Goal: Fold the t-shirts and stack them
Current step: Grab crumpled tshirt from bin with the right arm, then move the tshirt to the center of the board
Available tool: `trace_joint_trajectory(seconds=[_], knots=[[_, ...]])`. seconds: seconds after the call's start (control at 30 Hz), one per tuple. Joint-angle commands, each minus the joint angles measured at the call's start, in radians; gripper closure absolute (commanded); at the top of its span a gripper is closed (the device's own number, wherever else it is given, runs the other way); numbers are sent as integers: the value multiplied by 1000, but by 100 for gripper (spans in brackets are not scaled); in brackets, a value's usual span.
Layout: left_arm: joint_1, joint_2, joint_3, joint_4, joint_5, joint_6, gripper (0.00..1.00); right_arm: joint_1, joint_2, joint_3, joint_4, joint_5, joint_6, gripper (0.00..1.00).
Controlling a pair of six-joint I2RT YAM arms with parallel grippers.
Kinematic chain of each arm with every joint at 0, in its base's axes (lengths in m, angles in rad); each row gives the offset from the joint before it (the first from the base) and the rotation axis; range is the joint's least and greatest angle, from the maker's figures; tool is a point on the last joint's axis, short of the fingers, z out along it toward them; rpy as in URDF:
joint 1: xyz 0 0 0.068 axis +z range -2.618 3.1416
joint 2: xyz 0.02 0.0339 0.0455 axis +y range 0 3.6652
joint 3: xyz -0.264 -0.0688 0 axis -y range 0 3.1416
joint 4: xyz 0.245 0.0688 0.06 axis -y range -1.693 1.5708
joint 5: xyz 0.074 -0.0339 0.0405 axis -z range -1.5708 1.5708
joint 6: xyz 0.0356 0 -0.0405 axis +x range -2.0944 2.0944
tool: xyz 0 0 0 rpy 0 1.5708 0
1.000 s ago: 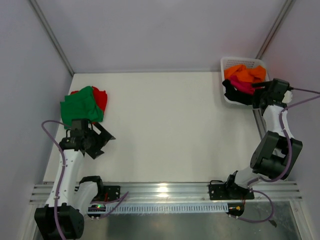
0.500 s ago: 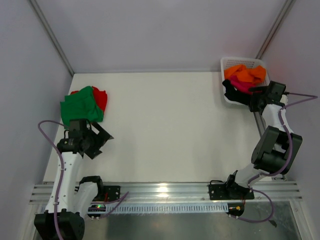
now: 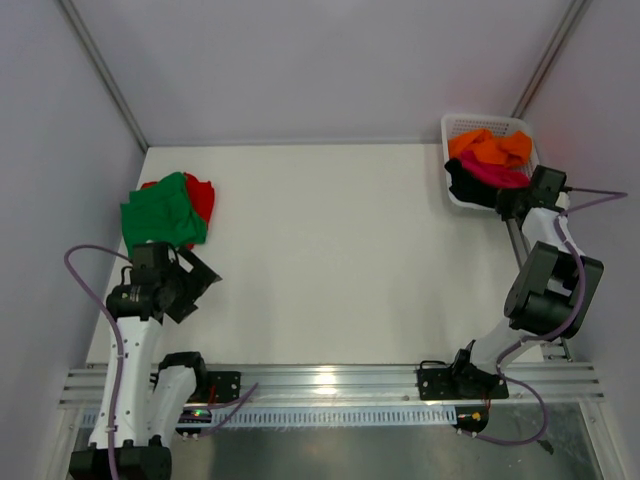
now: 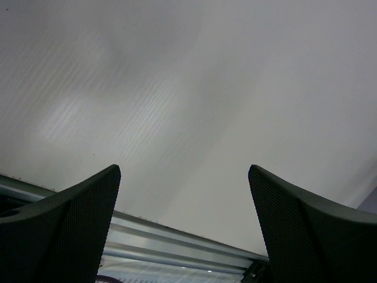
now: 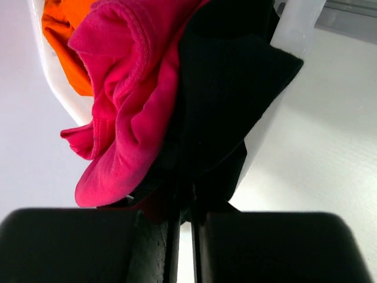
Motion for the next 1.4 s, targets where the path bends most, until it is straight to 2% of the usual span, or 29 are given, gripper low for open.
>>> trace_joint_trajectory(seconds=[0.0,0.03,0.2,0.33,0.4,0.63,0.83,1.1,1.37], knots=[[-1,-17,33,-37,-20,-1,8,-5,8,-8,70,-28,-26,92],[-1,-17,31,-37,-17,-1,8,-5,5,-4,79,-36,-33,97],[0,-17,5,4,24,-19,8,6,-42,28,122,-118,-142,97],[0,-2,-42,70,90,-35,8,12,-100,74,235,-308,-237,97],[-1,8,-62,88,102,-36,8,15,-130,93,253,-356,-265,97],[-1,47,-64,108,104,8,8,50,-239,258,269,-483,-322,97],[-1,97,-62,133,136,31,8,64,-308,389,314,-568,-241,97],[-1,172,-70,206,151,51,9,78,-360,507,424,-694,40,97],[-1,288,-64,314,211,48,10,212,-409,545,420,-752,186,97]])
